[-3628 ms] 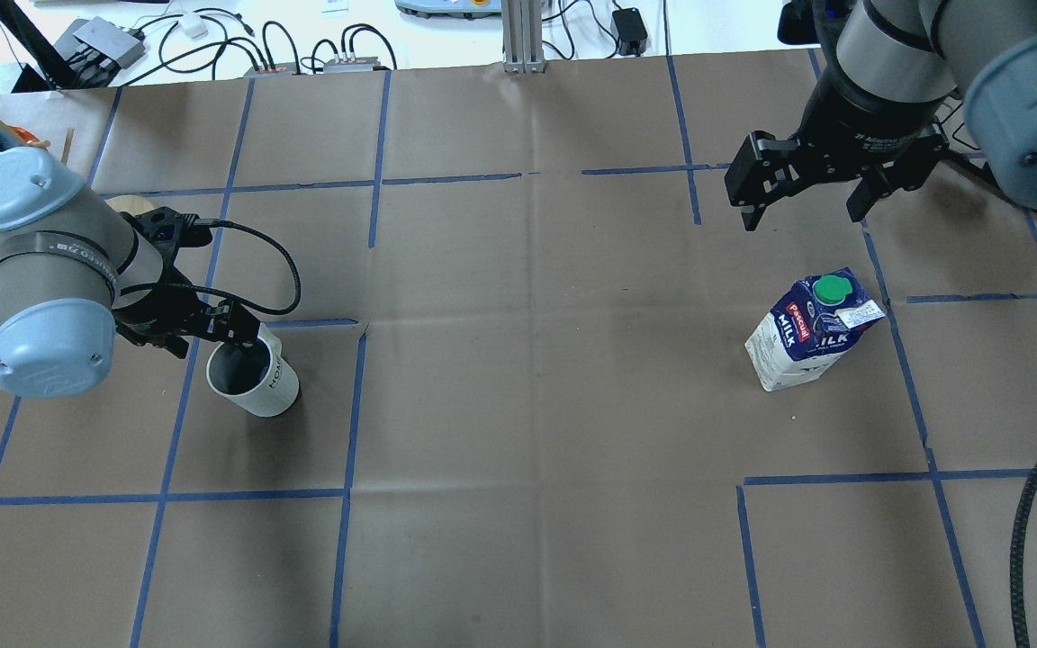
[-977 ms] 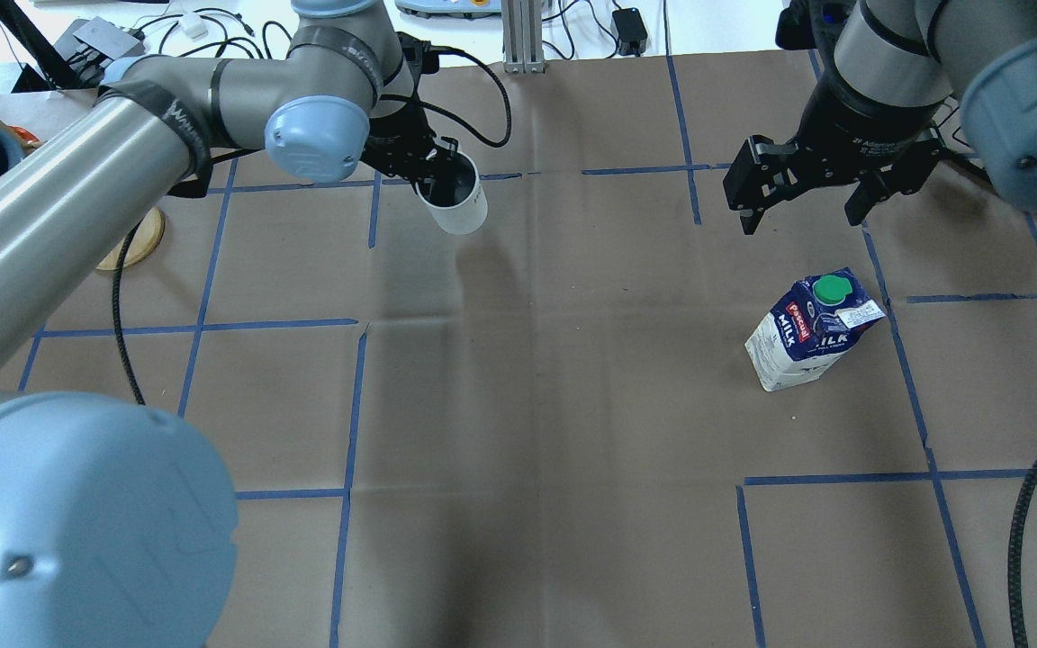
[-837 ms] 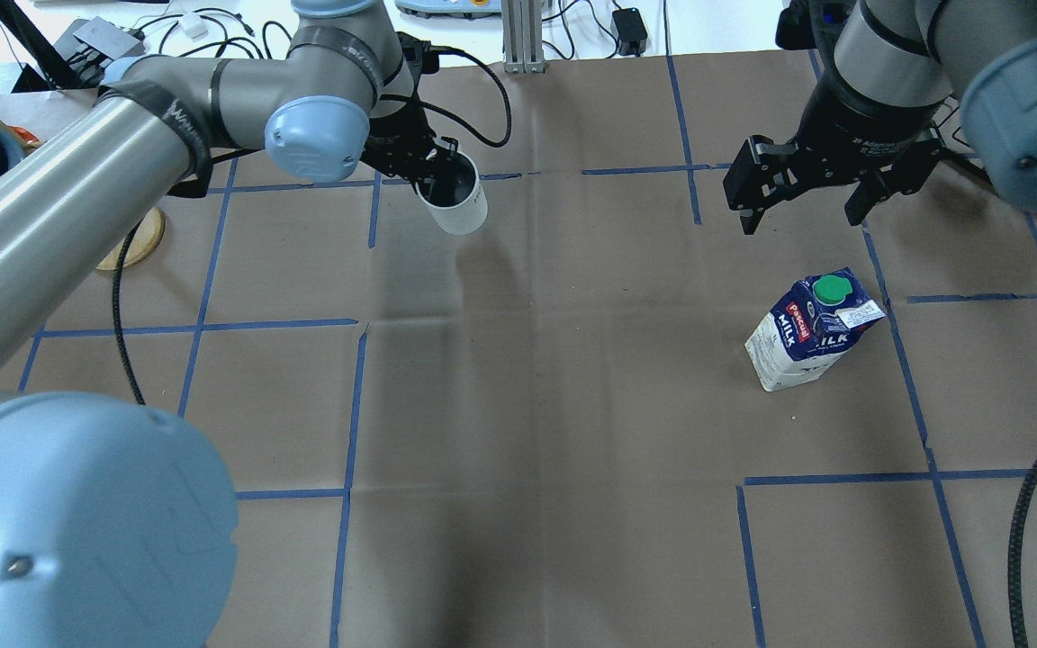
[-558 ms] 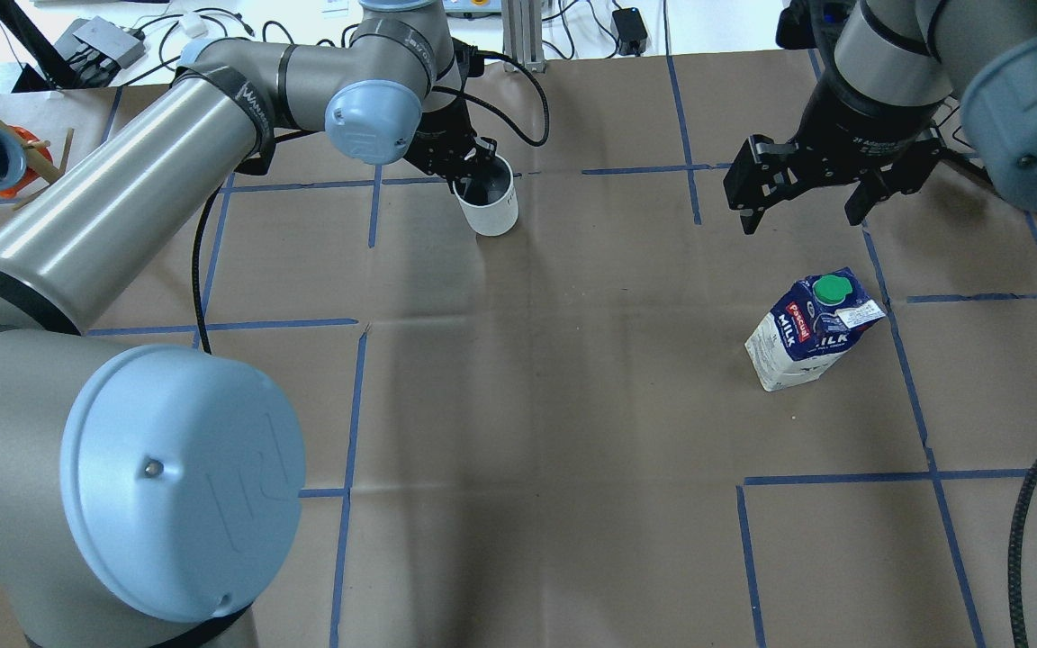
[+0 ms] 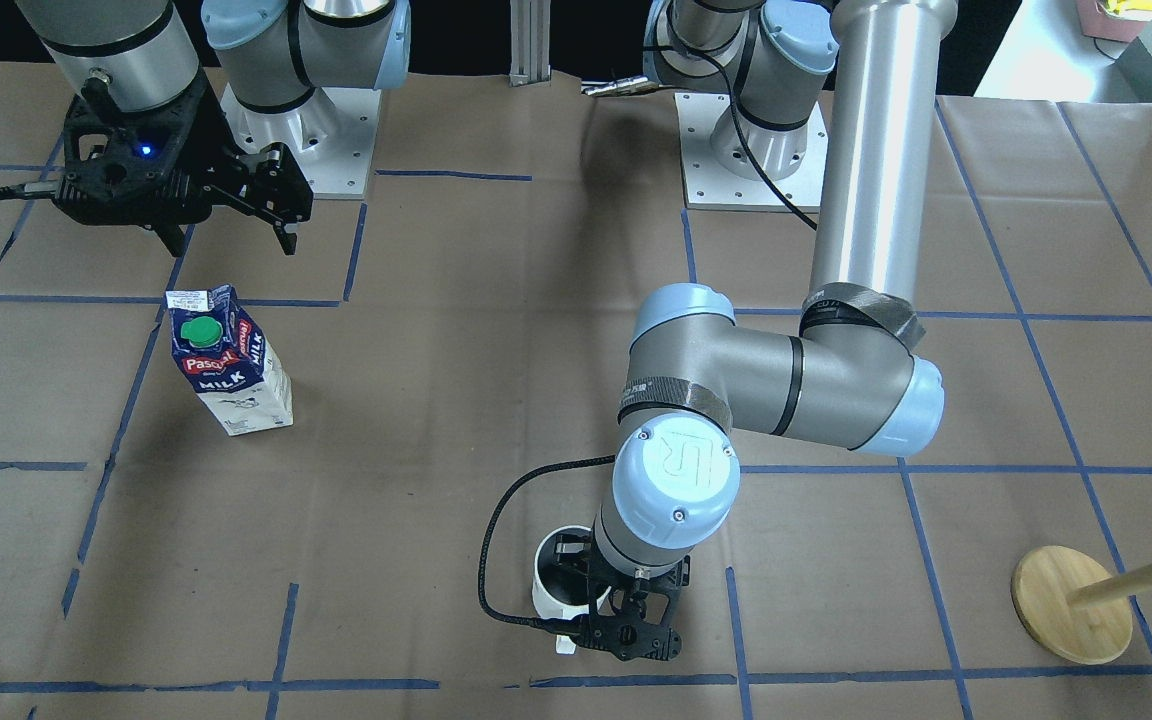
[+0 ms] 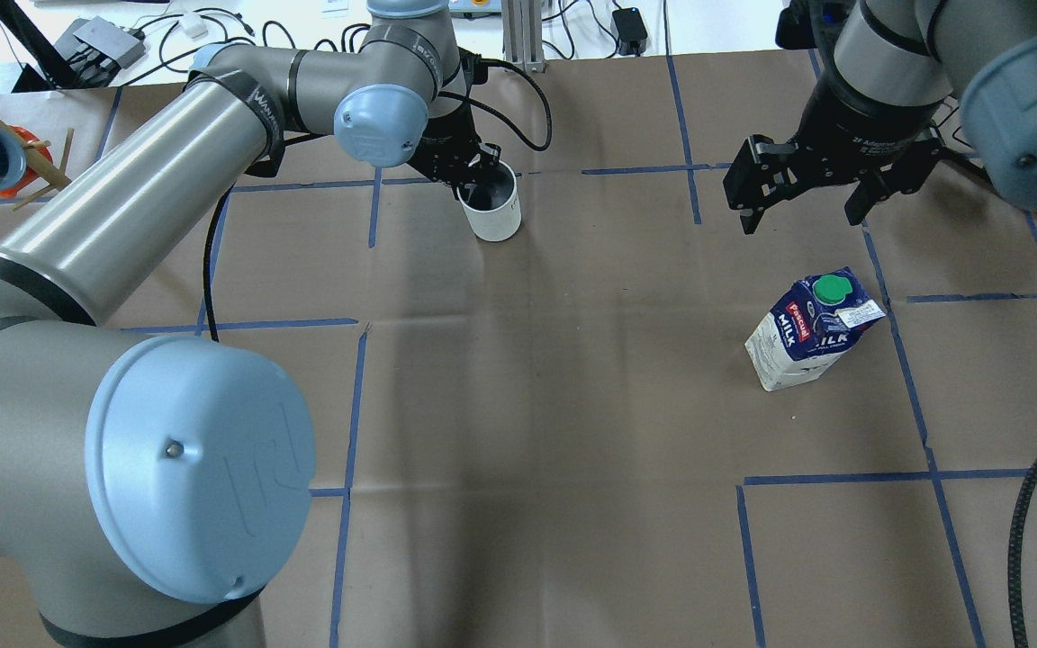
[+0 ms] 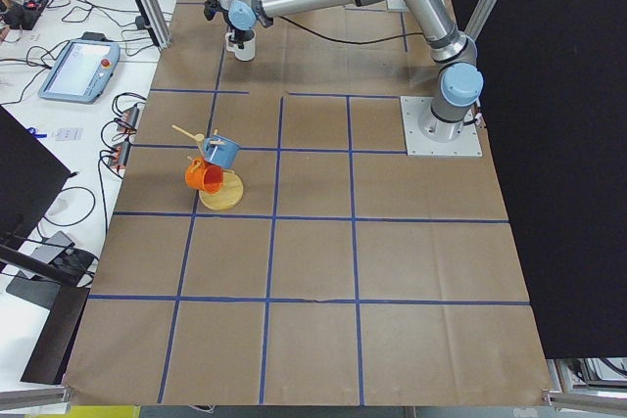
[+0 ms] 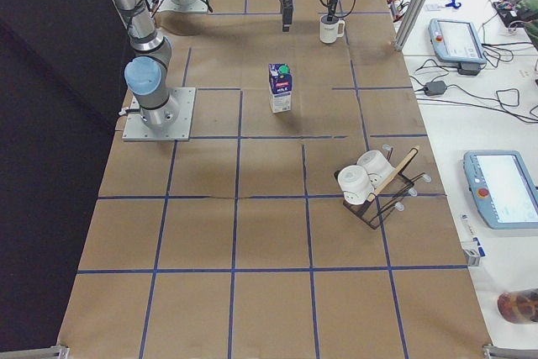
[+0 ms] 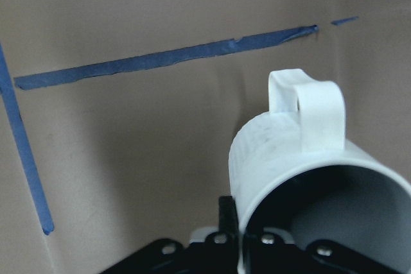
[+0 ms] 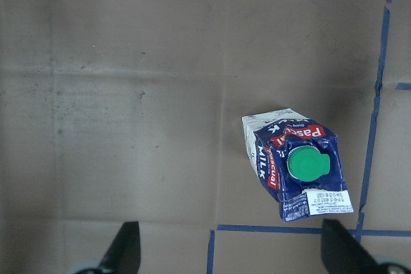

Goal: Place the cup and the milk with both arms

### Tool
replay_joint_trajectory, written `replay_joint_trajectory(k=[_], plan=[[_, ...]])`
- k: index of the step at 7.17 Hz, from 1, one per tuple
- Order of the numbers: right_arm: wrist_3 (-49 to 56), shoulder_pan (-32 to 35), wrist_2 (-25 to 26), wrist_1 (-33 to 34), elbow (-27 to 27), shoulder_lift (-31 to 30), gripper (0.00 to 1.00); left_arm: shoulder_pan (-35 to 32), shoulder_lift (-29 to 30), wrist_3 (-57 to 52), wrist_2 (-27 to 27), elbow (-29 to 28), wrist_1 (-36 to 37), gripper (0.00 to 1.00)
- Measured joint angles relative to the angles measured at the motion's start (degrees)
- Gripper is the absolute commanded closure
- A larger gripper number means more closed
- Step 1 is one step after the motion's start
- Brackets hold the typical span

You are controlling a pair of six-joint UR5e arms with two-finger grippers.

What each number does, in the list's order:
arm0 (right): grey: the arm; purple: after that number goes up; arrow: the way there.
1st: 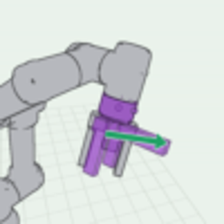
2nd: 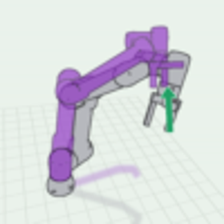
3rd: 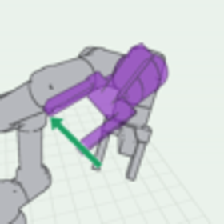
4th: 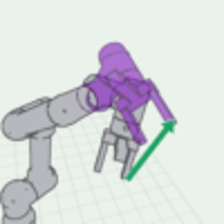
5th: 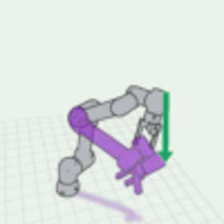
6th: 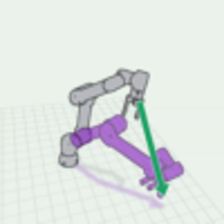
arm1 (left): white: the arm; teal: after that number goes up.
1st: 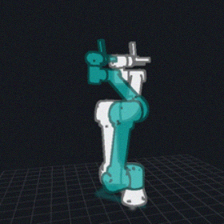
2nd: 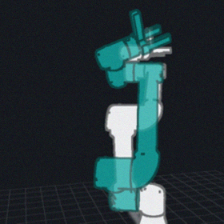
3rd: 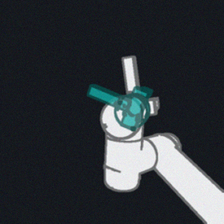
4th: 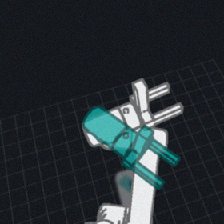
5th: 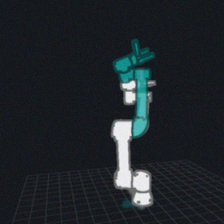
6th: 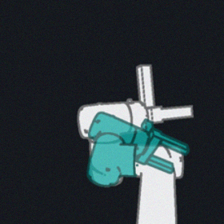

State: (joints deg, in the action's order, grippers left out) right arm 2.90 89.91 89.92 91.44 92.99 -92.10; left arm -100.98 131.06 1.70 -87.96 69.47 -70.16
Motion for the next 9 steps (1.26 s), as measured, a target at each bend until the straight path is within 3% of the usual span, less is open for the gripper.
replay_joint_trajectory(k=[2, 4, 6, 9], plan=[[0.0, 0.0, -0.06, -0.01, 0.0, 0.04, 0.0, 0.0, 0.11, -0.1, -0.11, -0.01, -0.41, 0.0], [0.7, -0.24, 0.05, 0.06, 0.0, 0.13, 0.0, -0.14, -0.91, -0.12, -0.05, -0.17, -1.87, 0.0], [5.29, -1.94, 0.46, 0.04, 0.1, 0.15, 0.0, 0.23, -6.08, -0.08, -0.36, -1.59, -9.71, 0.0], [13.43, -7.92, 0.15, 0.16, 2.23, -0.06, 0.0, 1.04, -22.35, -0.28, -0.96, -2.02, -28.68, 0.0]])
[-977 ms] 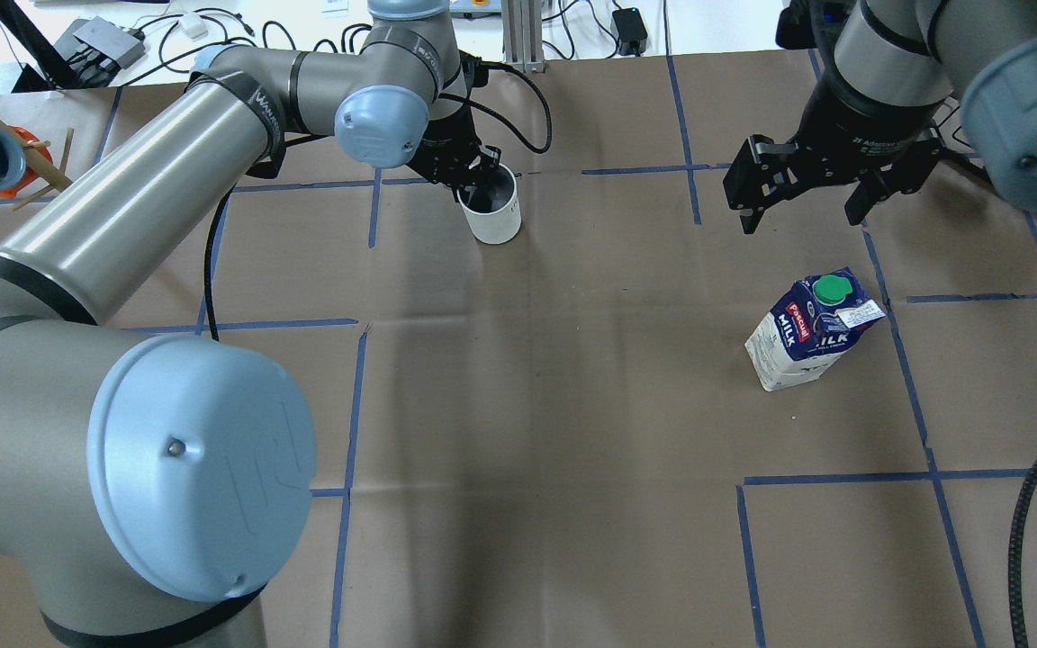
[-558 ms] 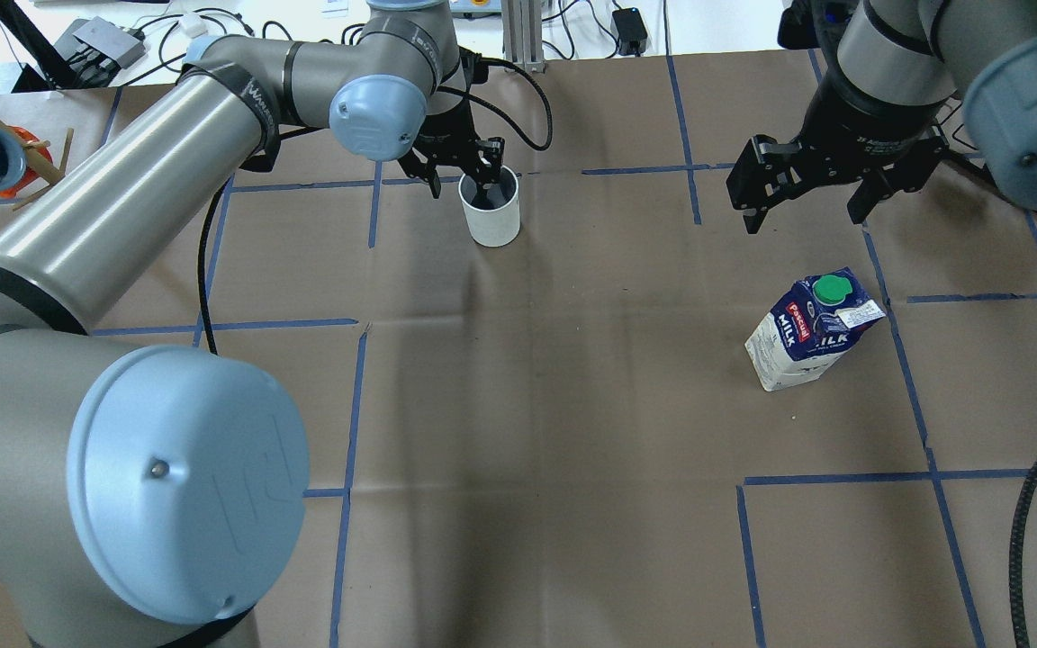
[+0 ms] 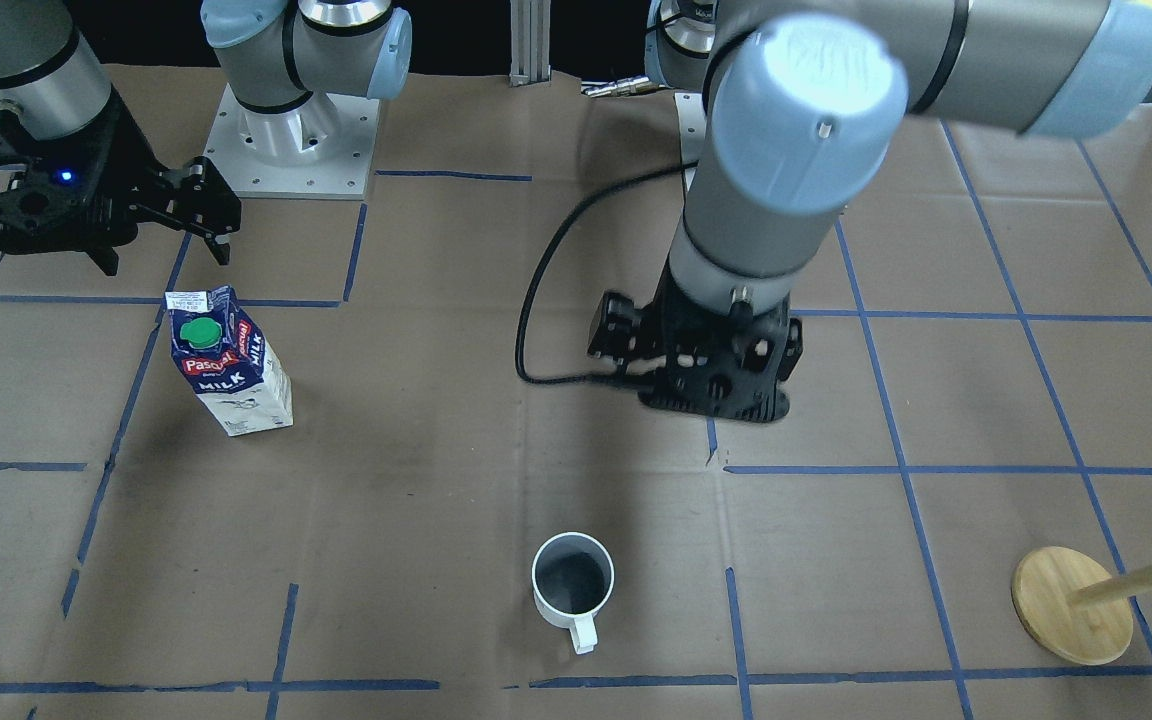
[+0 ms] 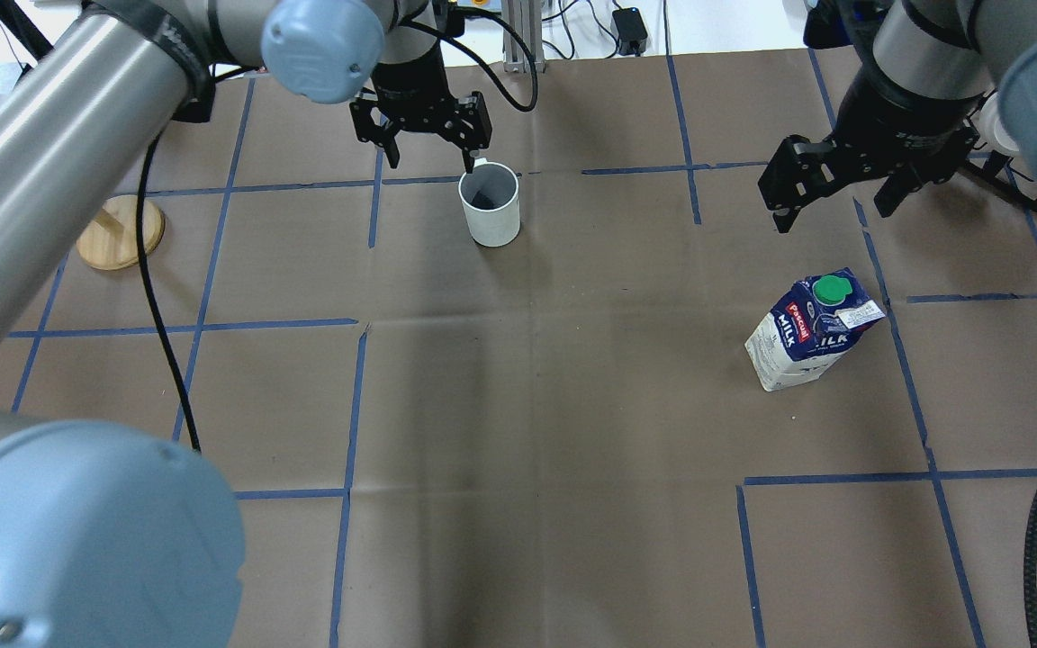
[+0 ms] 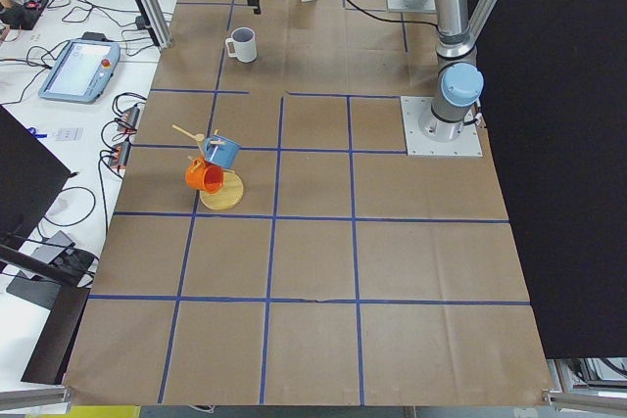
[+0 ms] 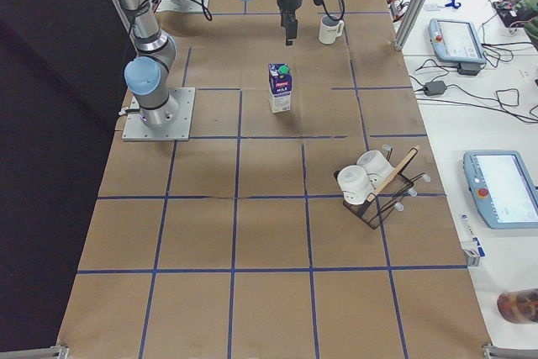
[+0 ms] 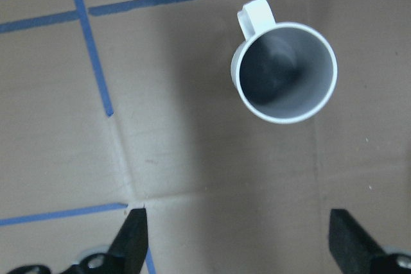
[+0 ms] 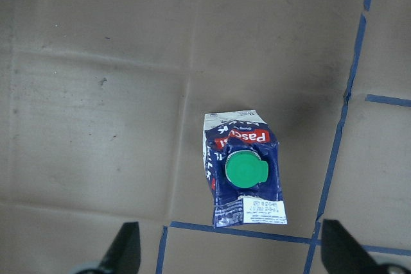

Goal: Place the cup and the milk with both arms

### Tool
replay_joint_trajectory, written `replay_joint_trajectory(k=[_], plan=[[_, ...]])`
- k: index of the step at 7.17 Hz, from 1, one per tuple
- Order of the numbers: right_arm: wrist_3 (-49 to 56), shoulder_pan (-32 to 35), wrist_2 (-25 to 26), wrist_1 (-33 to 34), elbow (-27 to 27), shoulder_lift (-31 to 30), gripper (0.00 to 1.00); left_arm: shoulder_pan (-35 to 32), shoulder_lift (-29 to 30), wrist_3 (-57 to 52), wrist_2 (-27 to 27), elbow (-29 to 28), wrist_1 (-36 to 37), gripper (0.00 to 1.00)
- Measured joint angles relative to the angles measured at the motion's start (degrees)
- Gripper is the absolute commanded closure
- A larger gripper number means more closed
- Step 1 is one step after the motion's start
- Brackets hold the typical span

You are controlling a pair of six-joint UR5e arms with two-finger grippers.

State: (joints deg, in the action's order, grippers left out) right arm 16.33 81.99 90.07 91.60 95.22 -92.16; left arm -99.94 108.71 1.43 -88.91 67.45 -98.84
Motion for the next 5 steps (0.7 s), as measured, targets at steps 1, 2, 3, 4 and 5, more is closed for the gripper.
replay_joint_trajectory(k=[1, 2, 3, 4, 5], plan=[[1.97, -1.83, -0.33, 0.92, 1.91, -0.19, 0.0, 1.13, -5.68, -0.37, -0.01, 0.72, -6.36, 0.0], [3.55, -3.08, -0.58, 3.33, 4.38, -0.23, 0.0, 3.03, -9.81, -0.59, 0.09, 1.46, -10.09, 0.0], [4.53, -3.61, -0.99, 7.18, 7.52, -0.25, 0.0, 4.45, -12.75, -0.58, 0.25, 2.85, -11.77, 0.0], [4.93, -3.73, -1.46, 11.38, 10.85, -0.28, 0.0, 5.08, -15.26, -0.43, 0.39, 6.53, -12.16, 0.0], [5.03, -3.73, -1.75, 14.36, 13.33, -0.24, 0.0, 5.73, -17.83, -0.37, 0.48, 11.39, -10.75, 0.0]])
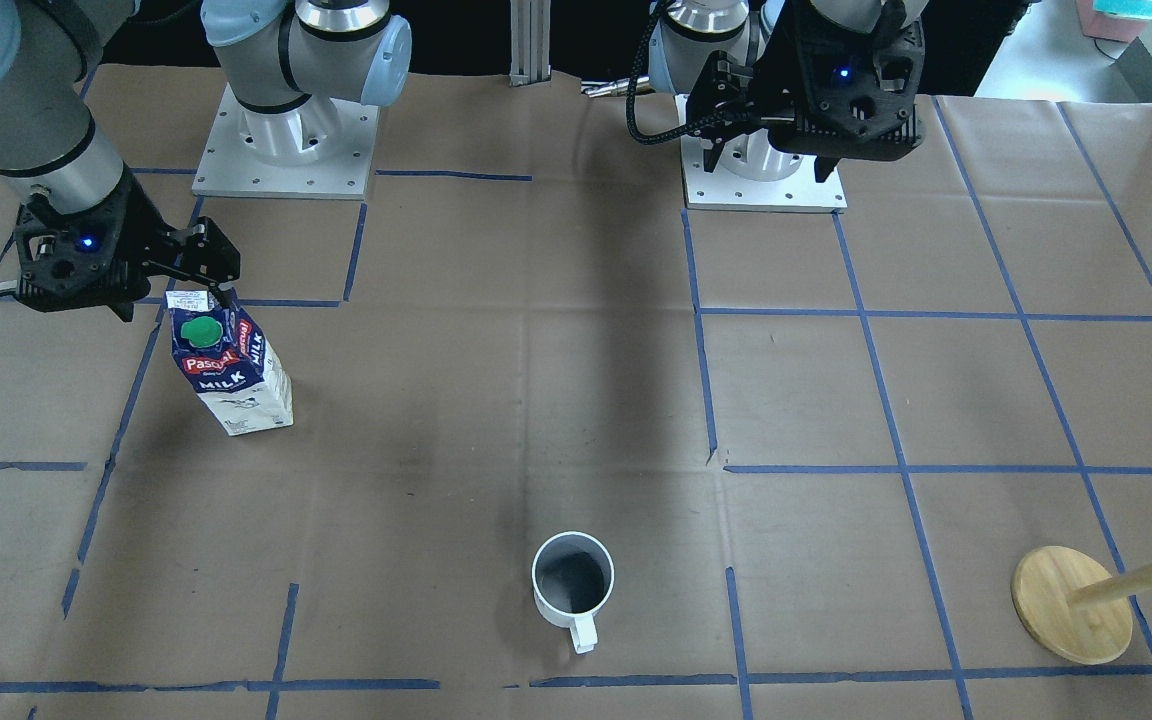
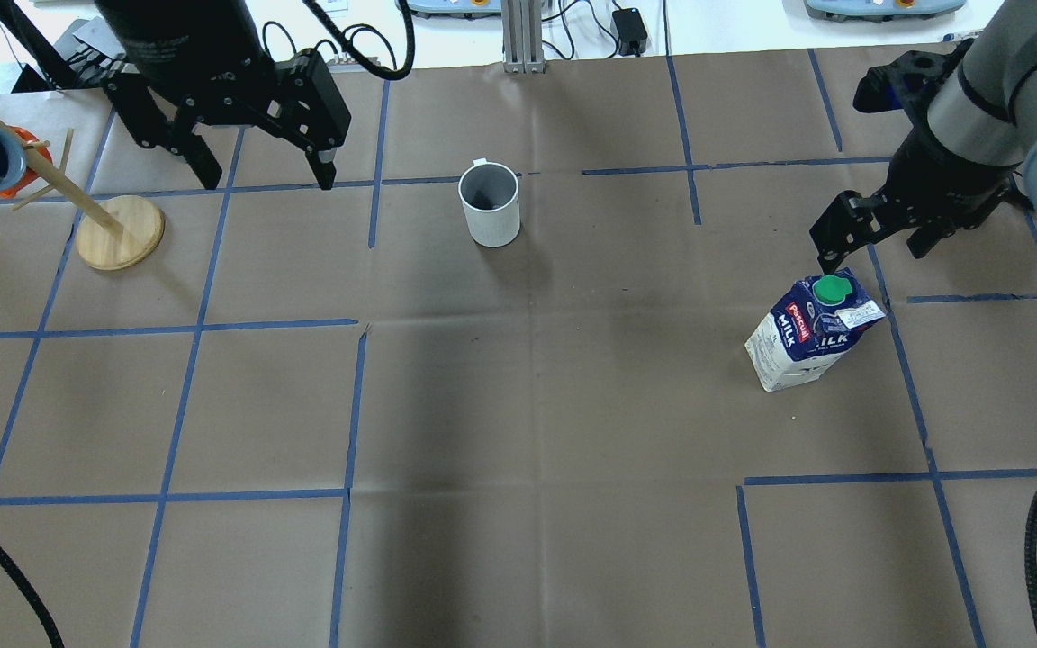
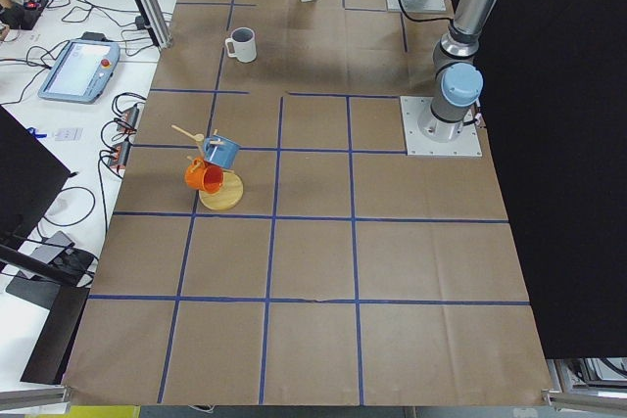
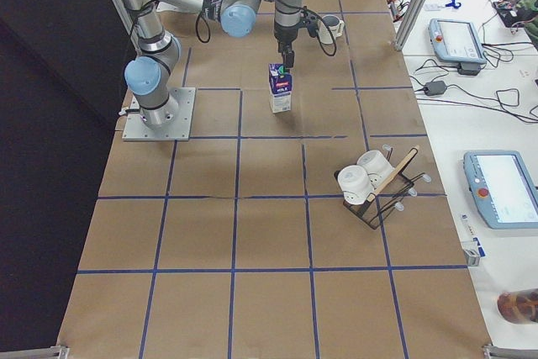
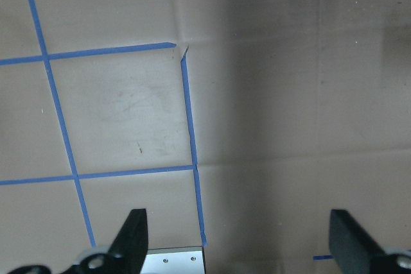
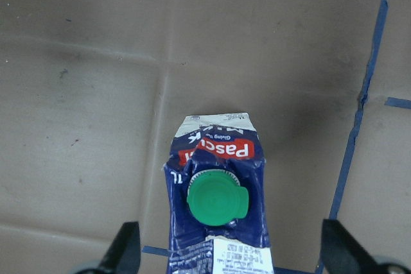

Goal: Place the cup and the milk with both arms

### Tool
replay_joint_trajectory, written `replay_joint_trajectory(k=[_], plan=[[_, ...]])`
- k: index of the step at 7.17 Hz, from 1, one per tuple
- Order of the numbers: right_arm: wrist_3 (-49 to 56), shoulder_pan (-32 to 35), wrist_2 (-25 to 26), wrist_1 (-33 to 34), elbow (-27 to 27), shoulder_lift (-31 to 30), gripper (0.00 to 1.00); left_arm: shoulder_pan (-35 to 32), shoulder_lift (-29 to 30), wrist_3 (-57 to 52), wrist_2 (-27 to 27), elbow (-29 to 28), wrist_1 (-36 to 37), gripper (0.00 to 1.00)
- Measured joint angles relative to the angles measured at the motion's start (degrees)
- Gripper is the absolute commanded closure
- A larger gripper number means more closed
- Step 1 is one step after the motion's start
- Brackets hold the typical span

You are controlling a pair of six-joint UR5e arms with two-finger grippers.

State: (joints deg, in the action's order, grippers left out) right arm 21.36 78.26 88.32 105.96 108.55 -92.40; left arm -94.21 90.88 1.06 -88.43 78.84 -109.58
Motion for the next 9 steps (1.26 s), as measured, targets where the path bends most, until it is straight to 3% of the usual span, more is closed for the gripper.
replay_joint_trajectory(k=[2, 5, 8, 9], plan=[[0.0, 0.04, -0.87, 2.49, 2.41, 0.3, 0.0, 2.61, -3.54, 0.33, 0.2, 5.74, 6.98, 0.0], [0.06, 0.05, -1.2, 6.68, 4.8, 3.08, 0.0, 3.9, -4.1, -0.04, 0.39, 8.31, 9.76, 0.0], [-0.25, 0.05, -1.14, 7.47, 5.15, 3.58, 0.27, 3.95, -3.42, -0.3, 0.16, 8.97, 9.91, 0.0], [-0.43, 0.05, -1.09, 7.5, 5.17, 3.58, 0.41, 3.91, -3.21, -0.31, 0.15, 9.23, 9.92, 0.0]])
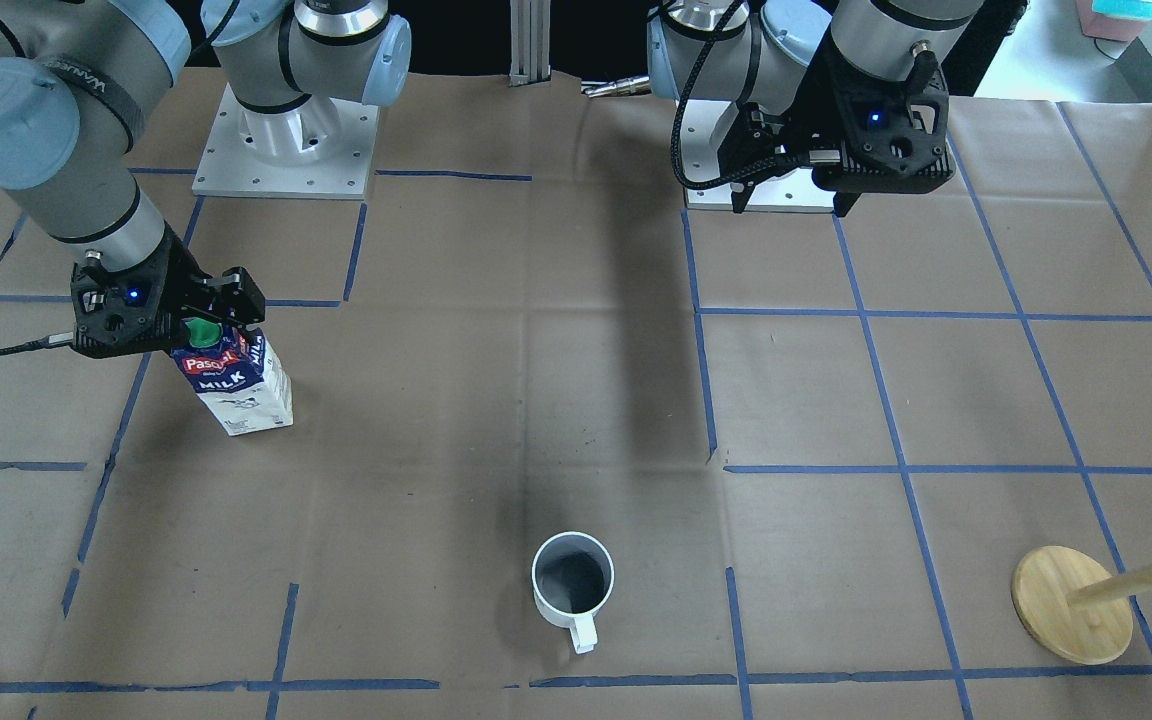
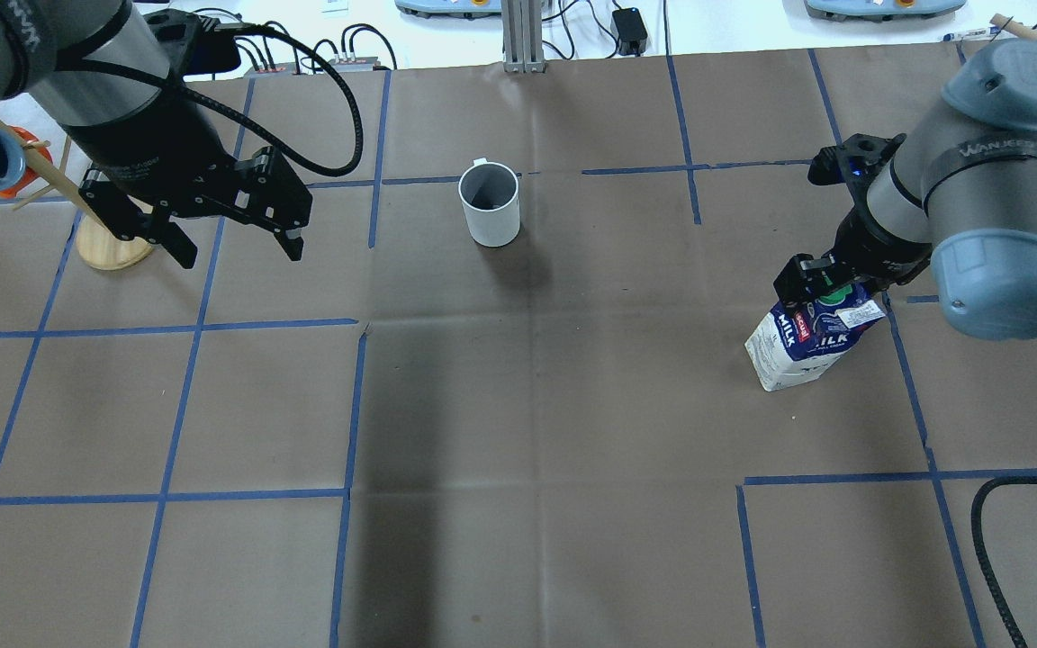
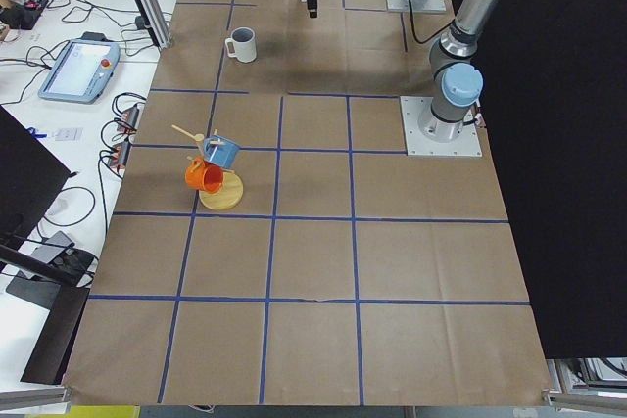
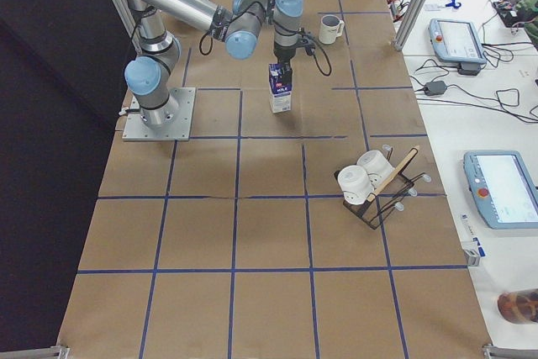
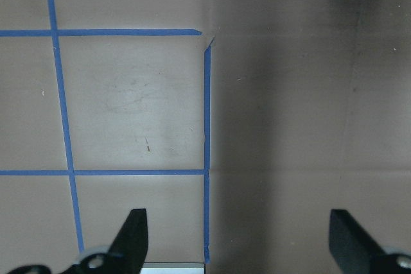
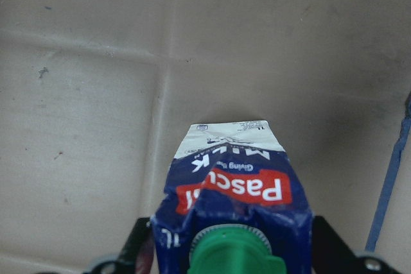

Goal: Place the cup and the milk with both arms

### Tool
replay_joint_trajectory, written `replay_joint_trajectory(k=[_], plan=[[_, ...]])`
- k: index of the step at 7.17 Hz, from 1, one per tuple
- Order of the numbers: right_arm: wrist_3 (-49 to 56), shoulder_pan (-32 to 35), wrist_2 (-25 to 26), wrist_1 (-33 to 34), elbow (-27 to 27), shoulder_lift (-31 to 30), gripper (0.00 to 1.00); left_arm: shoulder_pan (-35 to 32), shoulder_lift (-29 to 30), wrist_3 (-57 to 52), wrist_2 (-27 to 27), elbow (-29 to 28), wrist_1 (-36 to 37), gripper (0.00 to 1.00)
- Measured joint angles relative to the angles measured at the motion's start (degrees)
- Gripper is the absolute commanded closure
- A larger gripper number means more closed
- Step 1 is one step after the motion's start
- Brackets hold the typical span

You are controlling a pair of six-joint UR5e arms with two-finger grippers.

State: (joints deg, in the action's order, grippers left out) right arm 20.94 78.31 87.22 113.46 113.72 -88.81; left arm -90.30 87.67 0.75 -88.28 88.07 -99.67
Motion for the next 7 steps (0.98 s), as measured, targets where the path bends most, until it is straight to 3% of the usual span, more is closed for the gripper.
replay_joint_trajectory(k=[5, 7], plan=[[-1.32, 0.0, 0.14, 0.15, -0.66, -0.33, 0.44, -0.22, 0.08, 0.06, 0.24, 0.42, -0.01, 0.0], [-3.74, 0.17, 0.67, -2.49, -4.98, -0.85, 0.44, -0.23, -0.07, 0.03, 0.37, 0.46, 0.0, 0.0]])
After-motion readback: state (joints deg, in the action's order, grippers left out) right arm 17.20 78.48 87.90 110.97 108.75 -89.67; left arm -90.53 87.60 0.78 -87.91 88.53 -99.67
